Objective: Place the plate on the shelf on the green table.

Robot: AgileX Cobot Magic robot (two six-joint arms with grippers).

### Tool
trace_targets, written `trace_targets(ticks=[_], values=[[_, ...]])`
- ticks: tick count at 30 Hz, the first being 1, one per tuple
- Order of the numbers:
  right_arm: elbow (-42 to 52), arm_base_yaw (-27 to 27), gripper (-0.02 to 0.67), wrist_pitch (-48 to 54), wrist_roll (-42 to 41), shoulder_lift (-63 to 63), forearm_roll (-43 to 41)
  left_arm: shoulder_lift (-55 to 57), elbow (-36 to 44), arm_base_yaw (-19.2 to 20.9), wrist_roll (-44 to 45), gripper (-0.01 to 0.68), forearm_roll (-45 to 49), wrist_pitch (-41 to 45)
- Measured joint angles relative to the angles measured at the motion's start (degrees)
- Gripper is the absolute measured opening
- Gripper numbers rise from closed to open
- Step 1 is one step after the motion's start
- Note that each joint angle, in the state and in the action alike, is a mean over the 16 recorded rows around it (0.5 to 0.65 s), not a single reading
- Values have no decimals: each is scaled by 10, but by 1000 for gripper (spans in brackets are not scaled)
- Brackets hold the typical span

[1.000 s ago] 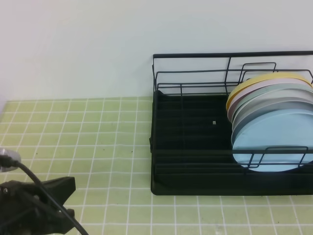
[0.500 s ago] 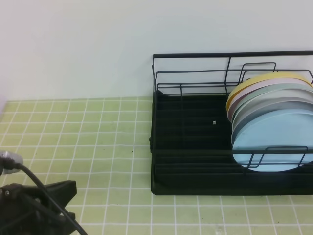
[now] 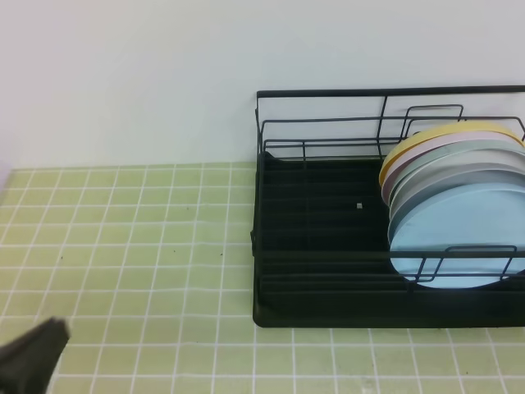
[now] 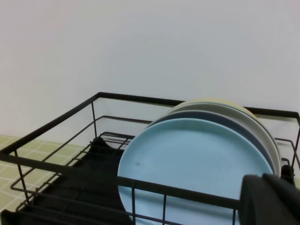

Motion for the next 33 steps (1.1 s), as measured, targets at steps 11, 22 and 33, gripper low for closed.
trace_targets(ticks=[11,22,33], values=[[0,0,-2,0,-1,0,0,-226,105,95,-85,0,67,95],[0,0,-2,0,-2,0,0,-276,112,120,-88,0,78,174],[0,0,-2,0,-3,0,-1,-276,112,120,-87,0,78,173]])
